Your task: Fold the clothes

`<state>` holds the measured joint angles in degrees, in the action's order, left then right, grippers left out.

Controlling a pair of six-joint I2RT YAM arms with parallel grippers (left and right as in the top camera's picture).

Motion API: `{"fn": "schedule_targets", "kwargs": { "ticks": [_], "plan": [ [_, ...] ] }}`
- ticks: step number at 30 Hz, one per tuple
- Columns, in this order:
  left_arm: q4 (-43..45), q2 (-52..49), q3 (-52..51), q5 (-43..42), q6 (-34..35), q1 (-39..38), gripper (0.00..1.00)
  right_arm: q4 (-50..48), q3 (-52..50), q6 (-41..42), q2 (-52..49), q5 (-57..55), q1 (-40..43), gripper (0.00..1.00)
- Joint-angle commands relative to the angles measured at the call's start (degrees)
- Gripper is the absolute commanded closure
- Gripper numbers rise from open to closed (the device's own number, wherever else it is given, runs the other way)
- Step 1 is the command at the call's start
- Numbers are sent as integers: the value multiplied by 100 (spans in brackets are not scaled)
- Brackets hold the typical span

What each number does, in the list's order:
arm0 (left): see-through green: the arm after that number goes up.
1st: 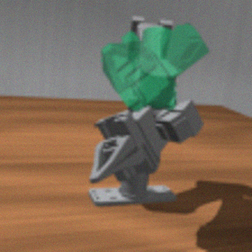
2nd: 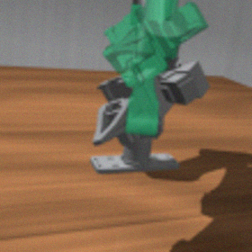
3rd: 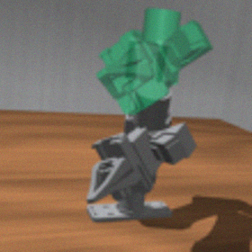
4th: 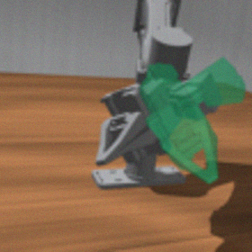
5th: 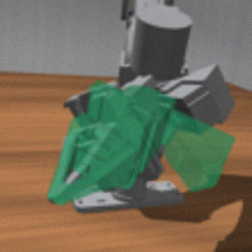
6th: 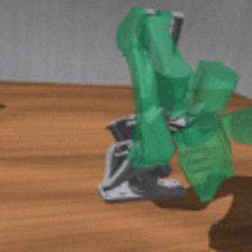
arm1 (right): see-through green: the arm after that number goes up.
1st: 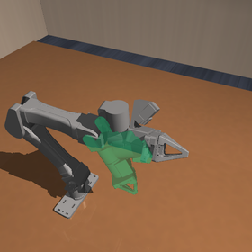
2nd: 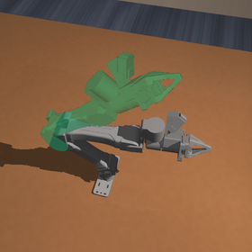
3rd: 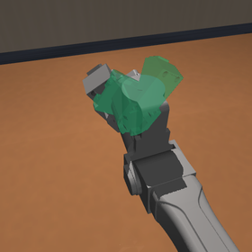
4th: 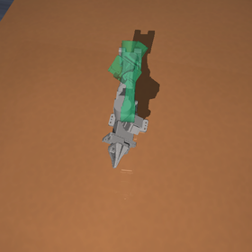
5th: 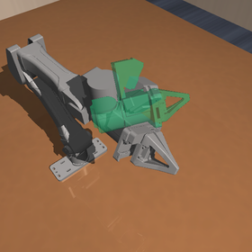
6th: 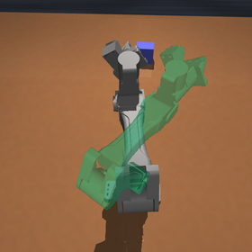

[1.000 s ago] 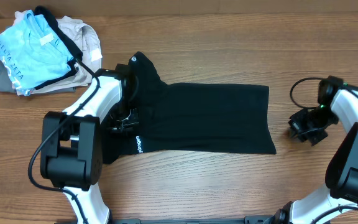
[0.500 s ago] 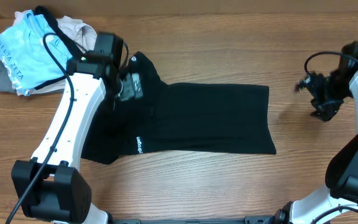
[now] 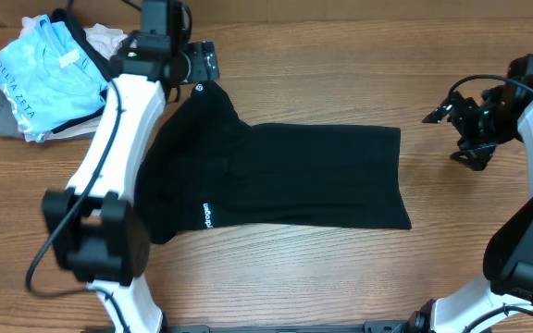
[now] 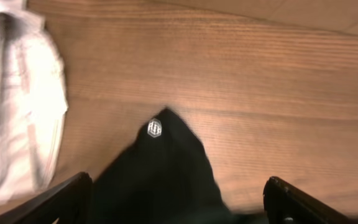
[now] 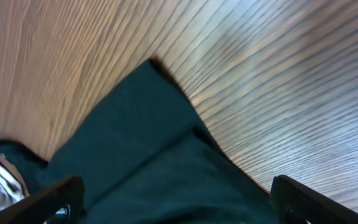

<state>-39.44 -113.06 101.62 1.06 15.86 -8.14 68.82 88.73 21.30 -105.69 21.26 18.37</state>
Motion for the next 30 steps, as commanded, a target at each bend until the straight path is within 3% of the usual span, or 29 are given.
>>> {"fn": "schedule_targets", "kwargs": {
  "ticks": [1,14,30],
  "plan": [
    [385,-555,81,-46,-369,24,11,48,96,-422,57,133,-216,0],
    [901,-1659,81,63,-415,22,20,13,96,-522,57,-308,-892,0],
    [1331,-2035,79,409,-562,24,20,24,90,-501,57,-407,-931,0]
  ]
}}
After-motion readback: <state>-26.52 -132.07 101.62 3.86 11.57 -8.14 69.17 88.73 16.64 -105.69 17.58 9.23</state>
